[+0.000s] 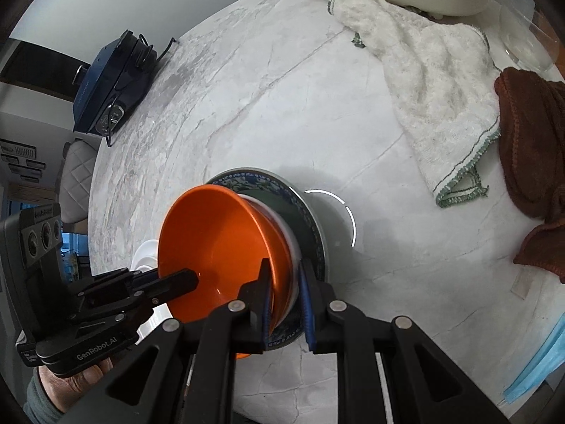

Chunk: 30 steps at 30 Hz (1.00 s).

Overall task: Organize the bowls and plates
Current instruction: 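Carry the orange bowl with both tools and lower it into the patterned bowl, then open both tools and release the orange bowl in the nested bowls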

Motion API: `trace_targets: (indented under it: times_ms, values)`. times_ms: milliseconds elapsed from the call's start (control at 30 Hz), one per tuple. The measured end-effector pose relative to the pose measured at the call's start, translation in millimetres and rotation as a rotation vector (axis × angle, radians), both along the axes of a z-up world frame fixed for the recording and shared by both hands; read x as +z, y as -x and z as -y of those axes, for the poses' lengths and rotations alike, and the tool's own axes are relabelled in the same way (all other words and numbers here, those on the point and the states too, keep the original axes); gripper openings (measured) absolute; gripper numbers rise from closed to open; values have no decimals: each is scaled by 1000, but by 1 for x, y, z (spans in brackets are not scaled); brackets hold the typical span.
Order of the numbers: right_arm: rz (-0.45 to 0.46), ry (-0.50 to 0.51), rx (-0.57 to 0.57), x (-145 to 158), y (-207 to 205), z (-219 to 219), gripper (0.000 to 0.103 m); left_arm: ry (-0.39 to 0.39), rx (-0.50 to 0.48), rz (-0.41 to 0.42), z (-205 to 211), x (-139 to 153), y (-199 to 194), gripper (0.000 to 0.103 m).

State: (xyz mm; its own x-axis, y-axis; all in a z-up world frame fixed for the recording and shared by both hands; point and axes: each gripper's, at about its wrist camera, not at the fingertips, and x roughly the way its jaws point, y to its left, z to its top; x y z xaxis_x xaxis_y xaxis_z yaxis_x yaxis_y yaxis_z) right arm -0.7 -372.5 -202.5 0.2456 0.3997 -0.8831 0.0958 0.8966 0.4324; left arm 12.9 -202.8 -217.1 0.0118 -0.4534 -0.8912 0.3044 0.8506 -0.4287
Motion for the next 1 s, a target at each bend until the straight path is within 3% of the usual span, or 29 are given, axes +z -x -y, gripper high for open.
trace_targets:
  times_ms: [233, 333, 433, 467, 633, 733, 833, 967, 1000]
  values:
    - [11, 114, 33, -1, 3, -11, 18, 8, 9, 0, -1, 3, 1, 18]
    - [8, 141, 40, -2, 3, -15, 16, 25, 4, 6, 0, 5, 2, 28]
    - [0, 148, 44, -3, 2, -16, 16, 47, -3, 24, 3, 11, 4, 67]
    - [-4, 150, 46, -4, 1, -17, 16, 26, -6, 34, 5, 12, 5, 89]
    - [-12, 161, 40, -6, 1, -17, 16, 19, 28, 7, -4, 6, 4, 91]
    - [-16, 155, 30, -7, 1, -17, 16, 37, 39, 33, -10, 14, 3, 91]
    - [-3, 143, 9, -1, 3, -15, 27, 61, 38, 81, -17, 31, 0, 91]
    - [81, 61, -46, 22, 11, -2, 72, 96, 26, 157, -31, 57, -8, 91]
    - [112, 33, -57, 30, 14, 3, 77, 96, 16, 179, -36, 63, -10, 92]
